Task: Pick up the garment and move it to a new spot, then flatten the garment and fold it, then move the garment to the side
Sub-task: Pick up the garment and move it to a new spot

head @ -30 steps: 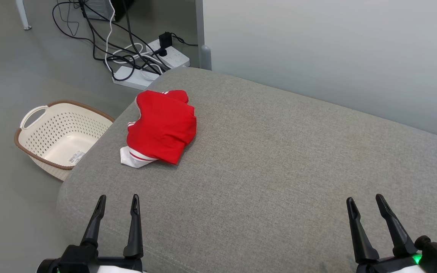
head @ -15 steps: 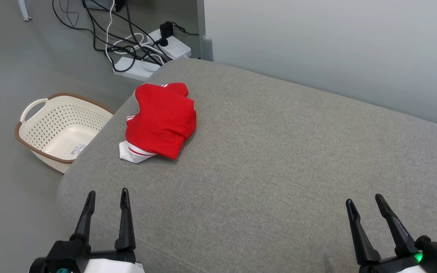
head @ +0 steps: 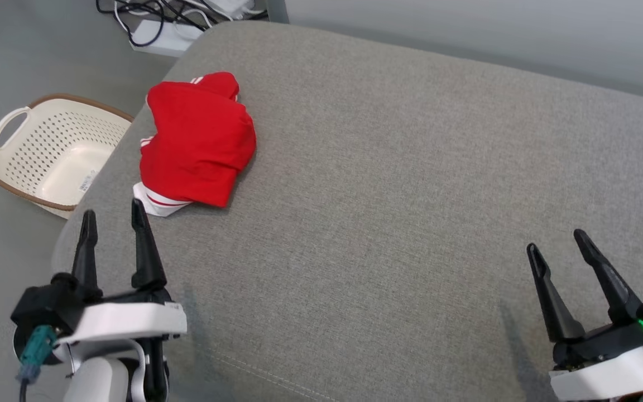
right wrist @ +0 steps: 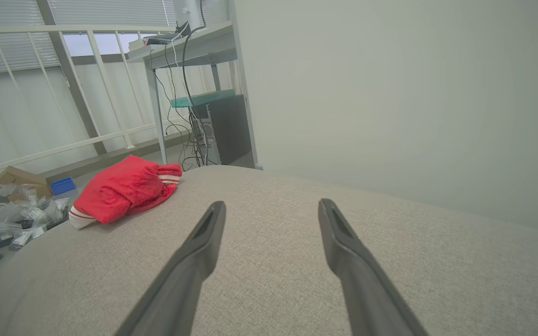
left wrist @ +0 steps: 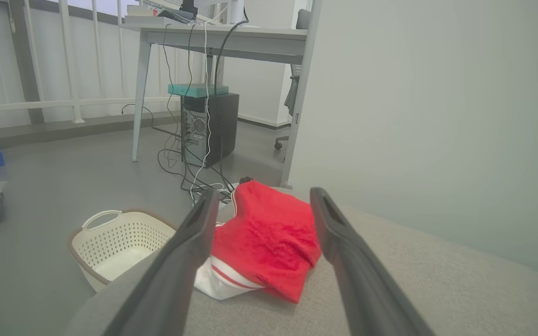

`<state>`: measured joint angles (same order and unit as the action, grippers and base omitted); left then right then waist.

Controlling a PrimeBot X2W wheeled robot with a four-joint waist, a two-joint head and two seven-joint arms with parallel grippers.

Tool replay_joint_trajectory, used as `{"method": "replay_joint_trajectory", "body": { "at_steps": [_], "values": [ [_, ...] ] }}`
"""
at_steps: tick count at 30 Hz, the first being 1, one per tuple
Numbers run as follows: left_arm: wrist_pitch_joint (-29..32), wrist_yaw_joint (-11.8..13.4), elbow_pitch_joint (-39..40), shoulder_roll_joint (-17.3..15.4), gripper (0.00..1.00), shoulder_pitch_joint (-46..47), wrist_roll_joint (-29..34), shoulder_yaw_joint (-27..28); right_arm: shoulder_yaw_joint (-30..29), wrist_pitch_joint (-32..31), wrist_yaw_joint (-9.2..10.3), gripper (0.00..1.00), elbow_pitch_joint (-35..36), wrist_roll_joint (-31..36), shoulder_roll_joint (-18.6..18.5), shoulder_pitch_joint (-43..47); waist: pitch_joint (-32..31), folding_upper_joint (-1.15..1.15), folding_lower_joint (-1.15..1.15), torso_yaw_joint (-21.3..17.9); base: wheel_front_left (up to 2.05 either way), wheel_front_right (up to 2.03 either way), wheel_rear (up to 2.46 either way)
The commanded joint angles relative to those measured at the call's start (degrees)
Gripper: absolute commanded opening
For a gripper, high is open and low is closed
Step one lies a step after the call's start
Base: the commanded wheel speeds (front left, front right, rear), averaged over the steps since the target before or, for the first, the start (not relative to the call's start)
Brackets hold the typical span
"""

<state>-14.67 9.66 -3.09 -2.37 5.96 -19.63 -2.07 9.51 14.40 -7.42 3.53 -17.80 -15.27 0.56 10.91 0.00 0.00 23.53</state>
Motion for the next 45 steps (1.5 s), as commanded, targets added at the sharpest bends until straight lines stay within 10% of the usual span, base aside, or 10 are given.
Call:
{"method": "replay_joint_trajectory", "body": {
  "at_steps": [1,19,35,36,38,45],
  "values": [
    [-0.3,0.3,0.6,-0.5,1.0,3.8,-1.2,2.4,1.0,0.6,-0.07,1.0,2.0,-0.1,-1.6,-1.9,3.4,0.0,0.0,-1.8,0.0,0.0,0.0],
    [-0.3,-2.4,-33.3,-0.6,1.0,31.0,-5.1,5.7,3.8,0.6,-0.07,1.0,4.2,-0.6,-11.6,-11.7,16.5,0.0,0.0,-5.7,0.0,0.0,0.0],
    [-0.3,-2.1,-54.6,-4.7,0.99,40.6,0.9,7.8,6.7,0.6,-0.07,1.0,4.0,-1.5,-12.4,-14.4,17.7,0.0,0.0,-8.5,0.0,0.0,0.0],
    [-0.3,-2.0,-55.5,-5.0,0.48,40.9,1.5,7.5,6.7,0.6,-0.07,1.0,4.0,-1.5,-12.4,-14.4,17.6,0.0,0.0,-8.7,0.0,0.0,0.0],
    [-0.3,-2.3,-57.1,-5.3,0.0,41.3,1.9,7.3,6.7,0.6,-0.07,1.0,4.1,-1.5,-12.4,-14.6,17.5,0.0,0.0,-9.1,0.0,0.0,0.0],
    [-0.3,-2.3,-52.3,-6.4,0.0,40.4,3.2,8.9,6.9,0.6,-0.07,1.0,4.0,-1.3,-11.8,-15.0,16.6,0.0,0.0,-10.0,0.0,0.0,0.0]
  ]
}}
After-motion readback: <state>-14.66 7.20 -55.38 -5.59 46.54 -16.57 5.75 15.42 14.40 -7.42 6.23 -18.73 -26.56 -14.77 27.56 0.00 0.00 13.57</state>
